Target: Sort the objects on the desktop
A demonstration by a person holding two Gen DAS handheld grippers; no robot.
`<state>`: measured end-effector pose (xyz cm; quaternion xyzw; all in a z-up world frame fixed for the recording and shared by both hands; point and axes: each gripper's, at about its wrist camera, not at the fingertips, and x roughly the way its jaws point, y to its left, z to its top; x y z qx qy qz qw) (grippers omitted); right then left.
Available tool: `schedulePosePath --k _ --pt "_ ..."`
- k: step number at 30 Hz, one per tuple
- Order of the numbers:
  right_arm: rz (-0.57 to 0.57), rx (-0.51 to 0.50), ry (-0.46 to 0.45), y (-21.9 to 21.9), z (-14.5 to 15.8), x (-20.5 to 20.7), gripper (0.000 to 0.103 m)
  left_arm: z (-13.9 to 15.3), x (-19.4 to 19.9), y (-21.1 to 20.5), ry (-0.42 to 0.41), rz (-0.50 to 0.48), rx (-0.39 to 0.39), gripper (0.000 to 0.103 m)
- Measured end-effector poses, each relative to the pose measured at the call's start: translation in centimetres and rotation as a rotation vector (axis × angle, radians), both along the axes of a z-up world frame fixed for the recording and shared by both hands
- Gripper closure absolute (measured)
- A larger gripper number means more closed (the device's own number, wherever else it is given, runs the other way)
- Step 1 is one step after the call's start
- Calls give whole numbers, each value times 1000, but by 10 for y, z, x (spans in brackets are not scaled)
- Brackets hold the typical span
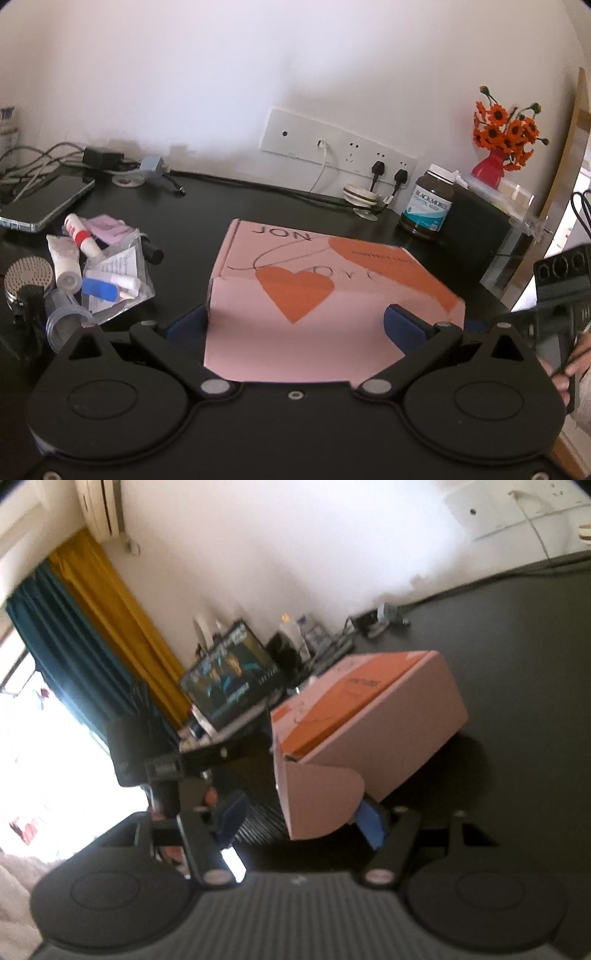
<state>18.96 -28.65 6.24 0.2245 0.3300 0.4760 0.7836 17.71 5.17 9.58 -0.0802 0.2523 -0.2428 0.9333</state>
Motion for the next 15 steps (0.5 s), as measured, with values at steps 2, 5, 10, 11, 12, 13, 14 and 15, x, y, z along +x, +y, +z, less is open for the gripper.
schedulePosePath --k 2,5,10,11,12,13,14,15 --pt "-48 33 -4 -6 4 1 38 1 -4 -5 -14 -9 10 0" --pt "-125 84 9 -16 5 5 38 2 -11 -13 -43 -22 41 0" --pt "-215 171 74 -25 -4 16 38 -2 -25 -26 -94 -75 137 0" --pt "-226 182 88 -26 -7 19 38 -3 -28 -29 -105 -84 163 0" --pt "-234 186 97 -27 -9 21 38 -4 -31 -32 -118 -91 191 0" --pt "-242 187 104 -27 -11 22 38 -5 -34 -35 -134 -94 220 0" --pt "-248 188 112 -27 -12 23 38 -6 -37 -39 -153 -93 258 0" --pt "-251 189 119 -27 -14 24 38 -8 -40 -44 -172 -92 301 0"
